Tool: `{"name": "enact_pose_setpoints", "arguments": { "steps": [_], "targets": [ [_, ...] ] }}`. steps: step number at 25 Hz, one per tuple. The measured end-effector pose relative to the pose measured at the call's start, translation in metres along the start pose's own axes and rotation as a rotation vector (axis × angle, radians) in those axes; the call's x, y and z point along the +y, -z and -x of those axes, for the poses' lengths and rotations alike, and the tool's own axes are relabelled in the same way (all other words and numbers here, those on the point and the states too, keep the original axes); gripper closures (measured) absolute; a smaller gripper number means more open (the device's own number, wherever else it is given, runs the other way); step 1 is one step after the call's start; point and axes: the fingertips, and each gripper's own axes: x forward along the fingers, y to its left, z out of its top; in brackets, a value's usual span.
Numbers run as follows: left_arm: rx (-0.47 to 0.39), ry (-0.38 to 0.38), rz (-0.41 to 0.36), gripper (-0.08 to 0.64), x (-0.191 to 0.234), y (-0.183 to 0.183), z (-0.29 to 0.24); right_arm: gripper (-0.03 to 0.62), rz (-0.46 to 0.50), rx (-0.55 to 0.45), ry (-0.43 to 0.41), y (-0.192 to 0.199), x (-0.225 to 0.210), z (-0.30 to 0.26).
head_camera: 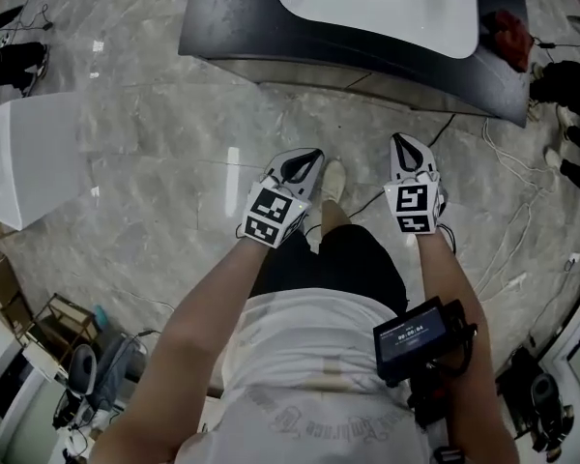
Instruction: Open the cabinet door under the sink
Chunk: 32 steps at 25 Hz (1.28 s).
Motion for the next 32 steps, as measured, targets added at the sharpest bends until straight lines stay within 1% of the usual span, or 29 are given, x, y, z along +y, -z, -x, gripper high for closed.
{"name": "enact_pose_setpoints", "arguments": {
  "steps": [2,5,8,11,12,15,18,20,23,27,32],
  "targets": [
    [-0.013,0.005,-0.023,0.549,0.007,0.007,-0.001,0.577,0.021,-0.01,0.037,-0.001,-0.001,-0.008],
    [-0.042,0.014,-0.025,0.55,0.012,0.016,0.001,0.577,0.053,0.002,0.096,0.002,-0.004,-0.015],
    [-0.06,0.018,-0.015,0.549,0.015,0.025,0.0,0.577,0.133,0.021,0.125,0.004,-0.007,-0.025],
    [-0.077,0.028,-0.027,0.55,0.013,0.033,-0.011,0.577,0.195,-0.007,0.143,0.004,-0.012,-0.037],
    [-0.086,0.026,-0.03,0.55,0.012,0.036,-0.015,0.577,0.202,-0.023,0.146,0.004,-0.013,-0.04],
    [-0.103,0.009,-0.017,0.551,0.011,0.049,-0.02,0.577,0.184,-0.067,0.161,0.01,-0.015,-0.044],
    [-0.128,-0.027,-0.001,0.551,0.015,0.054,-0.034,0.577,0.217,-0.074,0.184,0.016,-0.028,-0.056],
    [-0.143,-0.046,0.011,0.549,0.013,0.057,-0.044,0.577,0.267,-0.066,0.188,0.024,-0.033,-0.062],
    [-0.162,-0.07,0.026,0.551,0.011,0.063,-0.054,0.577,0.376,-0.033,0.21,0.033,-0.037,-0.07],
    [-0.167,-0.089,0.051,0.551,0.01,0.082,-0.066,0.577,0.542,-0.007,0.307,0.029,-0.046,-0.087],
    [-0.16,-0.101,0.057,0.549,0.014,0.103,-0.064,0.575,0.643,-0.021,0.39,0.016,-0.055,-0.111]
  ]
}}
